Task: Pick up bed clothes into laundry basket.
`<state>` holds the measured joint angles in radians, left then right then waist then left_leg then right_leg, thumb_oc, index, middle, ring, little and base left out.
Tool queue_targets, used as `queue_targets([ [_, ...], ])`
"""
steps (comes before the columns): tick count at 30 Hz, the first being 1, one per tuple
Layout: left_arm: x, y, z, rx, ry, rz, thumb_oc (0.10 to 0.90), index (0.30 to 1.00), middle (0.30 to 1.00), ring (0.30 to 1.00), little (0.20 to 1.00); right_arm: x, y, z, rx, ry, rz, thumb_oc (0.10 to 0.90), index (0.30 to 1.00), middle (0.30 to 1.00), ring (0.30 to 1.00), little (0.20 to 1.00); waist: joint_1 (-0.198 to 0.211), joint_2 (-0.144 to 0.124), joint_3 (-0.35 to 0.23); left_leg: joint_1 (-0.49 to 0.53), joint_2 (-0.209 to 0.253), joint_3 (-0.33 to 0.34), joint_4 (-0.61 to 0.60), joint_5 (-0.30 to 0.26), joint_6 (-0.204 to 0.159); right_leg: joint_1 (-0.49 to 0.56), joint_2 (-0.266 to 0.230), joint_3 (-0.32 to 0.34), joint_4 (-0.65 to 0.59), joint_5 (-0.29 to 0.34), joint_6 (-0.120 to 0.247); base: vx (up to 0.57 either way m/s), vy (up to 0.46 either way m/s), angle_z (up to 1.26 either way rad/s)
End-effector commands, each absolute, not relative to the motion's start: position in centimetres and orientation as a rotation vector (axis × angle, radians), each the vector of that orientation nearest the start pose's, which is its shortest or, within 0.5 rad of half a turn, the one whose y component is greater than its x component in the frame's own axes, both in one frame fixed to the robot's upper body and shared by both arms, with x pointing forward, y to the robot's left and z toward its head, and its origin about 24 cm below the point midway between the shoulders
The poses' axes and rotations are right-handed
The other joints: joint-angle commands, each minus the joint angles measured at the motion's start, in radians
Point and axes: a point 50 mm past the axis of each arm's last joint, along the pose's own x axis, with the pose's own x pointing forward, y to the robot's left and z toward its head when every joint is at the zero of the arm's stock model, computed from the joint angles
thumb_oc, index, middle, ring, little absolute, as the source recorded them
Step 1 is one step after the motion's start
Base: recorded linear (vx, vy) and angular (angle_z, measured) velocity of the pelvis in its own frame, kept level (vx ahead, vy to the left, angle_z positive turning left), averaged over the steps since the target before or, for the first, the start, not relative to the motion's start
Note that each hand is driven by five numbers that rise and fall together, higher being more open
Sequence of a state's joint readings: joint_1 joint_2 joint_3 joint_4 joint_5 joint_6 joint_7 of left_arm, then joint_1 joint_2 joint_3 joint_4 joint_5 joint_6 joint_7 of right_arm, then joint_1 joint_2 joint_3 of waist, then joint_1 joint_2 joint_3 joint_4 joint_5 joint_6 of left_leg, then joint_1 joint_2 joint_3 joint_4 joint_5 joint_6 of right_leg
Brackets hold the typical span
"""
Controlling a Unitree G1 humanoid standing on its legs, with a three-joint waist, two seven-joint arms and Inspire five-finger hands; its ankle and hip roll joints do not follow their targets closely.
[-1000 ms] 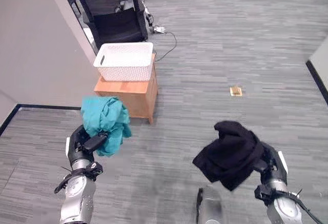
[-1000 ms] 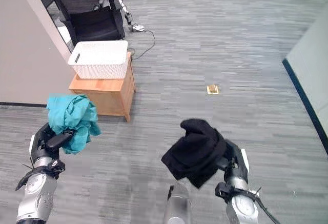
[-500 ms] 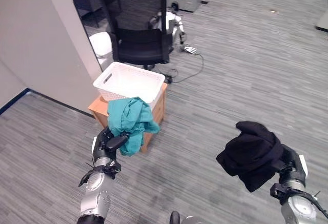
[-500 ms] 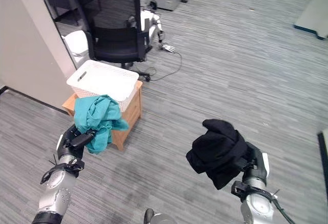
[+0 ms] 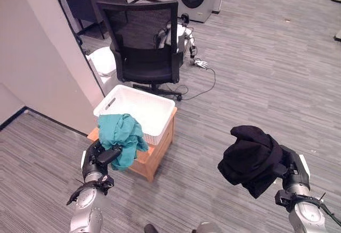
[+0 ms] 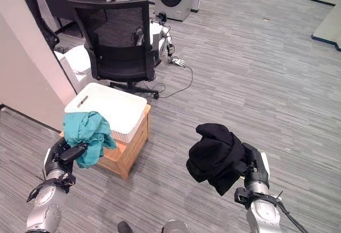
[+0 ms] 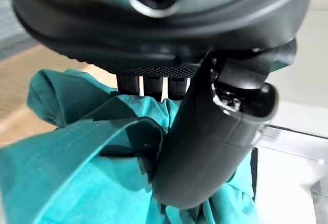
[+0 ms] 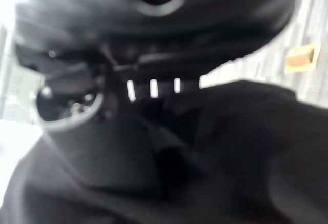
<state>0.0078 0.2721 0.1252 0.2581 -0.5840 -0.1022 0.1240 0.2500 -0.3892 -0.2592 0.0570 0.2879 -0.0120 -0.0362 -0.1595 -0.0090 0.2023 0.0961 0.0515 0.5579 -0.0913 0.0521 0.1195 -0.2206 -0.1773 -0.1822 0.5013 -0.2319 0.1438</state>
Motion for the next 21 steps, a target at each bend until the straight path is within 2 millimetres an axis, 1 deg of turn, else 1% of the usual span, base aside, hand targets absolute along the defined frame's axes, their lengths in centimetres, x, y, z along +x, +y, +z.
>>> queue_targets([
  [1,26.3,26.6,8.5,-0.192,-0.251,0.280,0.400,0.300,0.300,0.300,0.300,19.7,-32.9,7.5,-0.181,-0.076,-0.466,0.400,0.300,0.300,0.300,0.300,-0.028,-0.040,-0.066,0.102,-0.010,-0.048,0.004,-0.040,-0.171,0.118,0.046,0.044,-0.339,0.318,0.039,0.18,-0.026,0.50],
  [3,26.7,26.1,8.8,-0.171,-0.253,0.247,0.400,0.300,0.300,0.300,0.300,19.4,-33.1,7.6,-0.179,-0.082,-0.478,0.400,0.300,0.300,0.300,0.300,-0.037,-0.048,-0.082,0.111,-0.018,-0.059,0.004,-0.054,-0.168,0.152,0.058,0.066,-0.402,0.317,0.038,0.12,-0.017,0.56],
  [4,26.9,26.1,9.0,-0.136,-0.254,0.228,0.400,0.300,0.300,0.300,0.300,19.8,-32.8,7.8,-0.178,-0.098,-0.463,0.400,0.300,0.300,0.300,0.300,-0.030,-0.049,-0.092,0.116,-0.021,-0.052,0.004,-0.056,-0.169,0.182,0.056,0.056,-0.439,0.320,0.040,0.10,-0.021,0.51],
  [5,27.0,26.2,9.4,-0.100,-0.263,0.208,0.400,0.300,0.300,0.300,0.300,20.1,-32.9,8.0,-0.181,-0.101,-0.457,0.400,0.300,0.300,0.300,0.300,-0.023,-0.047,-0.102,0.116,-0.020,-0.049,0.004,-0.055,-0.171,0.203,0.063,0.057,-0.464,0.319,0.037,0.10,-0.034,0.07],
  [6,27.2,26.4,10.4,-0.044,-0.287,0.185,0.400,0.300,0.300,0.300,0.300,20.2,-33.1,8.3,-0.197,-0.107,-0.451,0.400,0.300,0.300,0.300,0.300,-0.019,-0.043,-0.108,0.116,-0.019,-0.052,0.004,-0.052,-0.174,0.213,0.070,0.056,-0.473,0.321,0.037,0.09,-0.044,-0.23],
  [7,27.6,26.9,12.1,0.025,-0.331,0.162,0.400,0.300,0.300,0.300,0.300,20.5,-33.2,8.8,-0.216,-0.119,-0.433,0.400,0.300,0.300,0.300,0.300,-0.014,-0.039,-0.115,0.115,-0.016,-0.056,0.004,-0.048,-0.178,0.226,0.074,0.050,-0.489,0.317,0.035,0.08,-0.042,-0.21],
  [9,28.7,27.5,16.0,0.111,-0.443,0.145,0.400,0.300,0.300,0.300,0.300,21.4,-33.0,9.7,-0.233,-0.148,-0.400,0.400,0.300,0.300,0.300,0.300,-0.014,-0.035,-0.123,0.114,-0.013,-0.067,0.004,-0.042,-0.186,0.254,0.082,0.034,-0.521,0.311,0.031,0.07,-0.053,-0.15],
  [11,29.7,27.9,19.5,0.191,-0.518,0.127,0.400,0.300,0.300,0.300,0.300,21.8,-32.7,9.9,-0.239,-0.150,-0.362,0.400,0.300,0.300,0.300,0.300,-0.016,-0.027,-0.133,0.114,-0.006,-0.075,0.004,-0.033,-0.196,0.271,0.093,0.026,-0.549,0.311,0.028,0.06,-0.059,0.07],
  [12,29.9,27.9,19.7,0.193,-0.522,0.125,0.400,0.300,0.300,0.300,0.300,21.8,-32.7,9.9,-0.235,-0.153,-0.365,0.400,0.300,0.300,0.300,0.300,-0.016,-0.030,-0.130,0.114,-0.005,-0.078,0.004,-0.033,-0.197,0.274,0.093,0.023,-0.553,0.312,0.027,0.08,-0.071,0.11],
  [13,30.9,28.6,22.9,0.324,-0.559,0.140,0.400,0.300,0.300,0.300,0.300,22.1,-32.5,9.8,-0.243,-0.138,-0.328,0.400,0.300,0.300,0.300,0.300,-0.021,-0.021,-0.140,0.114,0.000,-0.082,0.004,-0.025,-0.206,0.285,0.103,0.017,-0.577,0.315,0.027,0.07,-0.061,0.08],
  [15,32.0,29.1,26.1,0.484,-0.563,0.150,0.400,0.300,0.300,0.300,0.300,22.1,-32.6,9.6,-0.250,-0.121,-0.313,0.400,0.300,0.300,0.300,0.300,-0.025,-0.016,-0.142,0.108,0.003,-0.087,0.004,-0.017,-0.213,0.284,0.106,0.013,-0.582,0.316,0.029,0.06,-0.062,0.18],
  [16,32.2,29.4,27.2,0.514,-0.567,0.157,0.400,0.300,0.300,0.300,0.300,22.1,-32.5,9.5,-0.258,-0.114,-0.304,0.400,0.300,0.300,0.300,0.300,-0.031,-0.011,-0.144,0.105,0.003,-0.088,0.004,-0.015,-0.216,0.283,0.108,0.014,-0.584,0.317,0.031,0.05,-0.045,0.23],
  [17,32.9,29.9,28.7,0.566,-0.547,0.167,0.400,0.300,0.300,0.300,0.300,21.8,-32.5,9.2,-0.260,-0.098,-0.293,0.400,0.300,0.300,0.300,0.300,-0.041,-0.005,-0.145,0.095,0.005,-0.091,0.004,-0.010,-0.221,0.280,0.109,0.011,-0.585,0.321,0.034,0.05,-0.040,0.12],
  [18,33.6,29.9,29.7,0.581,-0.535,0.175,0.400,0.300,0.300,0.300,0.300,21.3,-32.7,8.8,-0.261,-0.079,-0.298,0.400,0.300,0.300,0.300,0.300,-0.049,0.000,-0.145,0.087,0.005,-0.093,0.004,-0.006,-0.225,0.275,0.111,0.011,-0.587,0.323,0.035,0.05,-0.030,0.18],
  [20,34.2,30.2,29.8,0.629,-0.492,0.185,0.400,0.300,0.300,0.300,0.300,21.0,-32.9,8.5,-0.261,-0.066,-0.306,0.400,0.300,0.300,0.300,0.300,-0.058,0.005,-0.147,0.083,0.006,-0.090,0.004,-0.002,-0.228,0.271,0.113,0.012,-0.589,0.326,0.036,0.06,-0.020,0.15],
  [21,34.9,30.5,30.2,0.710,-0.438,0.201,0.400,0.300,0.300,0.300,0.300,20.5,-33.0,8.0,-0.251,-0.044,-0.313,0.400,0.300,0.300,0.300,0.300,-0.068,0.010,-0.148,0.076,0.008,-0.084,0.004,-0.001,-0.232,0.264,0.115,0.012,-0.589,0.329,0.038,0.07,-0.015,-0.04],
])
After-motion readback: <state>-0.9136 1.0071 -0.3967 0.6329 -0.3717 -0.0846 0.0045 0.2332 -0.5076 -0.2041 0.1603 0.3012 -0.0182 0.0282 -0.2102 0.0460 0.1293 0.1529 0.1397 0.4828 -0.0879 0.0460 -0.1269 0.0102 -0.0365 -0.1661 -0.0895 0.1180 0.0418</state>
